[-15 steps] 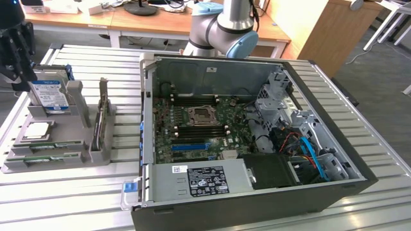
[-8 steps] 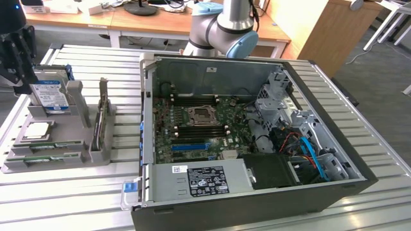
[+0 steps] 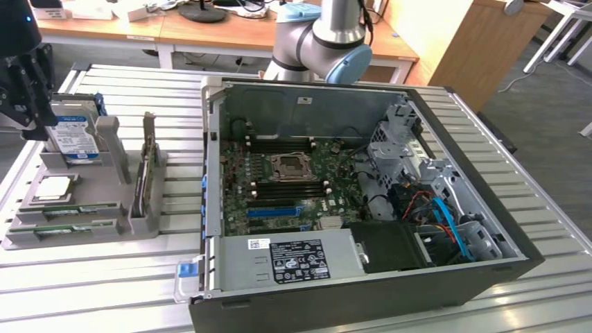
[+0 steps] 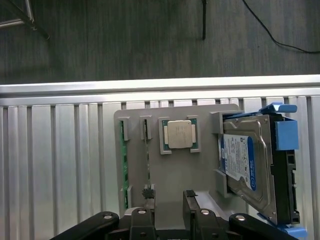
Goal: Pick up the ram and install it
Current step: 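Pick up the ram and move it above insertion slot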
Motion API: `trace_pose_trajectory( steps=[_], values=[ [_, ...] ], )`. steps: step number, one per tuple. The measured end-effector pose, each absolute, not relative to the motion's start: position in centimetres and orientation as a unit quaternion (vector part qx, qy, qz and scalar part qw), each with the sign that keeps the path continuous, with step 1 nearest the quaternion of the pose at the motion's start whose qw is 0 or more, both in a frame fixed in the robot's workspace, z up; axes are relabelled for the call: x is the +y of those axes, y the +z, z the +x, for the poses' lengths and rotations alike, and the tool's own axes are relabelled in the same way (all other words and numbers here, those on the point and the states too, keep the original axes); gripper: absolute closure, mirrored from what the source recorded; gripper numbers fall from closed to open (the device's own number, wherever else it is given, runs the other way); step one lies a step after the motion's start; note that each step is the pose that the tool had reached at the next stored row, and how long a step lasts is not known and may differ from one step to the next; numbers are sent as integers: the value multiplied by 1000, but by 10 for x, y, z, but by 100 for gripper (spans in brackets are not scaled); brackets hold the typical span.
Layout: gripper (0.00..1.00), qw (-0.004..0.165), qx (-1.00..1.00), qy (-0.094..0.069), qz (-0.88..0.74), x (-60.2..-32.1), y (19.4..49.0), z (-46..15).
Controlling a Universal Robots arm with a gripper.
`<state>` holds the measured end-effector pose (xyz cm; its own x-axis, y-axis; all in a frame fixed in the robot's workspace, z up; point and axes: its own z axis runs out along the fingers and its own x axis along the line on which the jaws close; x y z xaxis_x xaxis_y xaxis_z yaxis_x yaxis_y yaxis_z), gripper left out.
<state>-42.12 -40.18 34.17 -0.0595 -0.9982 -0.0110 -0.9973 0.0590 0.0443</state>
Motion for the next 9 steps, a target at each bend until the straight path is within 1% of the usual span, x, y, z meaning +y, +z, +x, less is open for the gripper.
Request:
trace_pose_trajectory(
  steps=[9],
  values=[
    [64,11,-728,-20,686,-402,334,-421]
  ],
)
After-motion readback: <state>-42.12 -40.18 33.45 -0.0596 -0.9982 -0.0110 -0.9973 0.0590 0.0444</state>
